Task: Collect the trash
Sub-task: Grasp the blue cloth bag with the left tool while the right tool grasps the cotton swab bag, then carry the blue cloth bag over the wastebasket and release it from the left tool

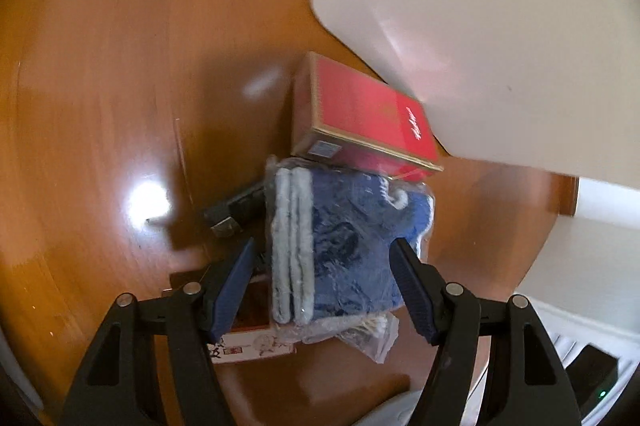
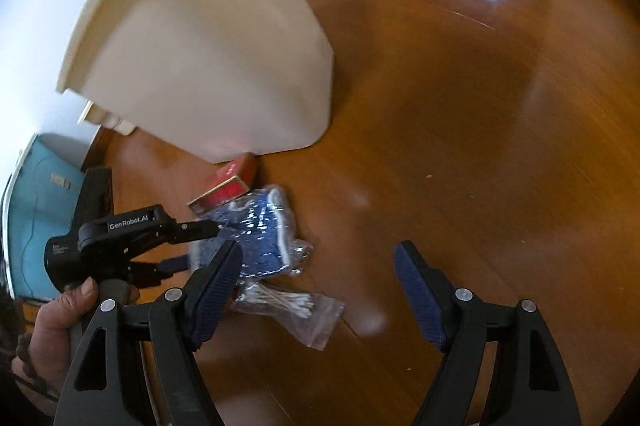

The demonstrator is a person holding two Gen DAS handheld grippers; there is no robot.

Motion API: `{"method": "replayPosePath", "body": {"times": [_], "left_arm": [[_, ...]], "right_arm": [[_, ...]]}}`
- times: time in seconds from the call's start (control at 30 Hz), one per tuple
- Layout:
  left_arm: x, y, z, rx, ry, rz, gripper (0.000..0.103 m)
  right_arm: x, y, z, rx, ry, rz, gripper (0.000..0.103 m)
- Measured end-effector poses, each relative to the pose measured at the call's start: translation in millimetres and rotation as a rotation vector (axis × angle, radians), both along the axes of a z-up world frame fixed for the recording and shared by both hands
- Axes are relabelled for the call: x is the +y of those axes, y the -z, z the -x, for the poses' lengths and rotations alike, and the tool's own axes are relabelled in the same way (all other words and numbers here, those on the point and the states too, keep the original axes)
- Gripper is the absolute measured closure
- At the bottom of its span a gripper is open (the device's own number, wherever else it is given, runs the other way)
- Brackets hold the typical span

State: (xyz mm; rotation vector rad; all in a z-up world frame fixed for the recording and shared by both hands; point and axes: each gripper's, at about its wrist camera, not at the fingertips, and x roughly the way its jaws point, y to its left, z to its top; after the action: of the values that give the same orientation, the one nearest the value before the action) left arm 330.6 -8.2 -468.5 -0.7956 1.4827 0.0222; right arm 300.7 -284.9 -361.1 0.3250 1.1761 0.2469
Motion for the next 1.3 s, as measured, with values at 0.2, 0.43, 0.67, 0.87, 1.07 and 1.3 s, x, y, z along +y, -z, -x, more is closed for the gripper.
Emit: {"method": "replayPosePath", "body": {"times": [0.2, 0.43, 0.67, 0.87, 1.07, 1.3], "left_arm": [[1.1, -4.8, -2.4, -0.065, 0.051, 0.008, 0.093], [15.7, -36.3, 7.0, -0.155, 0.037, 0.069, 0.093], [53.9, -81.5, 52.5, -0.197, -0.069, 0.090, 0.093], [95.7, -104.9, 82.1, -0.204, -0.190, 0.049, 0.093], [101.8, -121.3, 75.0, -0.236, -0.204, 0.034, 0.093], [102.8, -161.2, 81.9, -0.304, -0.208, -0.006, 0.093]], "right_arm": [[-10.2, 9.3, 4.8, 0.028, 0.017, 0.027, 0.022], [10.6, 31.4, 13.7, 0.026, -0.160, 0.036, 0.022], [81.6, 41.7, 33.8, -0.105, -0.713, 0.237, 0.023], [127.2, 71.4, 36.4, -0.146, -0.959, 0.374, 0.024], [142.5, 91.4, 36.0, -0.120, -1.038, 0.414, 0.067], [135.4, 85.6, 36.2, -0.120, -0.971, 0.373, 0.094]]}}
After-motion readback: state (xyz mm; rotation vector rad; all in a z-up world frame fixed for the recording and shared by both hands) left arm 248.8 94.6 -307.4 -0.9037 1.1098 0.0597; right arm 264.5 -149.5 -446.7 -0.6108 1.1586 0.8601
